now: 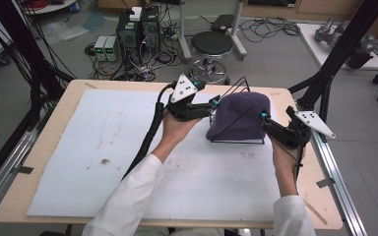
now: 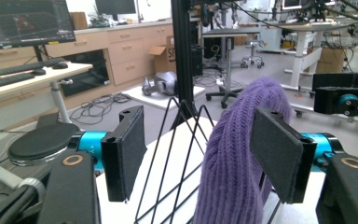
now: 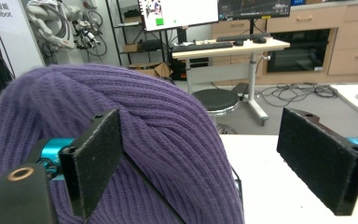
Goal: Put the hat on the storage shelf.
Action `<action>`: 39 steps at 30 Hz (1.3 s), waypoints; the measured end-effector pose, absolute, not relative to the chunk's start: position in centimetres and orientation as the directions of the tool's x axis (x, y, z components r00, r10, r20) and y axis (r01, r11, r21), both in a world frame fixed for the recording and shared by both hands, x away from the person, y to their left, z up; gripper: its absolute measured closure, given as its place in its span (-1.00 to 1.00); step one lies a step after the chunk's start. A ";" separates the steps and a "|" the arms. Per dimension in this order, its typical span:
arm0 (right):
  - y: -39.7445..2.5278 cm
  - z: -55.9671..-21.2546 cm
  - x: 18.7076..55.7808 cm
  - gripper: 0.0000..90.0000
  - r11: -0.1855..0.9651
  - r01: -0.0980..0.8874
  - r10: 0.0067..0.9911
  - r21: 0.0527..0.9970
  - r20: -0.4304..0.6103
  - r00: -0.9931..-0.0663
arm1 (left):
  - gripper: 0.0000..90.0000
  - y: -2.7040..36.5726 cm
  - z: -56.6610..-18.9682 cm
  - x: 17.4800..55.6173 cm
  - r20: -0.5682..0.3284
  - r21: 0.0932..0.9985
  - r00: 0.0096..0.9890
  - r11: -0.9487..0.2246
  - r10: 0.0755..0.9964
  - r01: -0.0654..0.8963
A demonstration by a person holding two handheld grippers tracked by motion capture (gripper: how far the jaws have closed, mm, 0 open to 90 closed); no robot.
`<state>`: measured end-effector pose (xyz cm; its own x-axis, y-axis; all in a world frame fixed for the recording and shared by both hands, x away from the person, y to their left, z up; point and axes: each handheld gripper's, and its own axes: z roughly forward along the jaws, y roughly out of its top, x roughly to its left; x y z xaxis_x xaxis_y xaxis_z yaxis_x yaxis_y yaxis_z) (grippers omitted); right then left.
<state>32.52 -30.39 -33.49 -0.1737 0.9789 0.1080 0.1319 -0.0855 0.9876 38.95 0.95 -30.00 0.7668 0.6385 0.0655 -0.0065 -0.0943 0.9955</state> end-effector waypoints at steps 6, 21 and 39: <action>-29.6 -33.3 31.9 -0.72 -0.071 0.131 0.979 0.989 0.094 -0.178 | -0.23 3.0 -30.3 38.4 0.065 0.996 0.756 -0.083 0.651 -0.014; -29.8 -36.0 30.4 -0.74 -0.088 0.173 0.981 0.981 0.116 -0.155 | -0.28 8.5 -31.2 36.0 0.076 0.997 0.726 -0.071 0.683 -0.037; -31.2 -37.2 28.0 -0.74 -0.130 0.161 0.979 0.978 0.152 -0.133 | -0.33 14.7 -31.2 33.1 0.075 0.997 0.678 -0.042 0.731 -0.064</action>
<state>27.97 -31.17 -37.24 -0.1330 0.9794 0.1516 0.1607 -0.1297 0.9785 33.09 14.71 -31.21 0.6784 0.7309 0.0749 -0.0643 -0.0425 0.9970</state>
